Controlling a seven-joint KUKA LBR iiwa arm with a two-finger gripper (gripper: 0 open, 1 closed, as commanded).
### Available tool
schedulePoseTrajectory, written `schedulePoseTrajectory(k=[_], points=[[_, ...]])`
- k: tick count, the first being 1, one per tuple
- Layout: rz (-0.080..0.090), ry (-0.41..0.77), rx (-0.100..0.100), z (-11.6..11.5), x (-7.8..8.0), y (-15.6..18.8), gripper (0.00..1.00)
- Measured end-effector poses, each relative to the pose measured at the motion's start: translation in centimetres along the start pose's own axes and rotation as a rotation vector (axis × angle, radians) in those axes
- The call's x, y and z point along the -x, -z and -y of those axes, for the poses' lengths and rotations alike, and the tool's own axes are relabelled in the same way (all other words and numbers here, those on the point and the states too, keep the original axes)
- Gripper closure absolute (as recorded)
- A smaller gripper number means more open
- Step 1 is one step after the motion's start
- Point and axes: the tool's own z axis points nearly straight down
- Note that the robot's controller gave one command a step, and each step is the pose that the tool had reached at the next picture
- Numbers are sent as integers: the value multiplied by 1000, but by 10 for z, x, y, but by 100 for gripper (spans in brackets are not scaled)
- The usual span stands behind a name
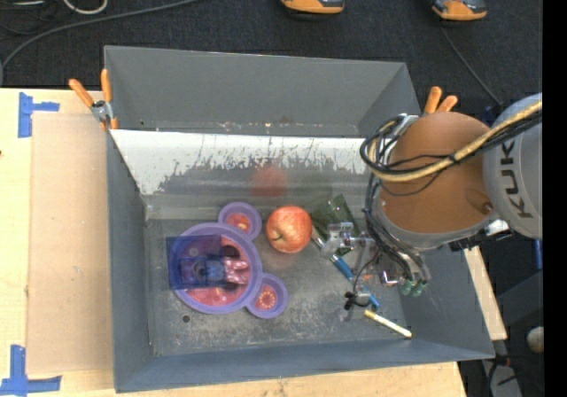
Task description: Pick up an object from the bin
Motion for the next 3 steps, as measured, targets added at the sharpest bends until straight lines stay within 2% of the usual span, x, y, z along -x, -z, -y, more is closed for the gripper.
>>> schedulePoseTrajectory(k=[1, 2, 3], points=[[8, 0, 0, 0, 2, 4, 0], [9, 108, 0, -51, 7, -78, 0], [14, 42, -2, -89, 9, -72, 0]])
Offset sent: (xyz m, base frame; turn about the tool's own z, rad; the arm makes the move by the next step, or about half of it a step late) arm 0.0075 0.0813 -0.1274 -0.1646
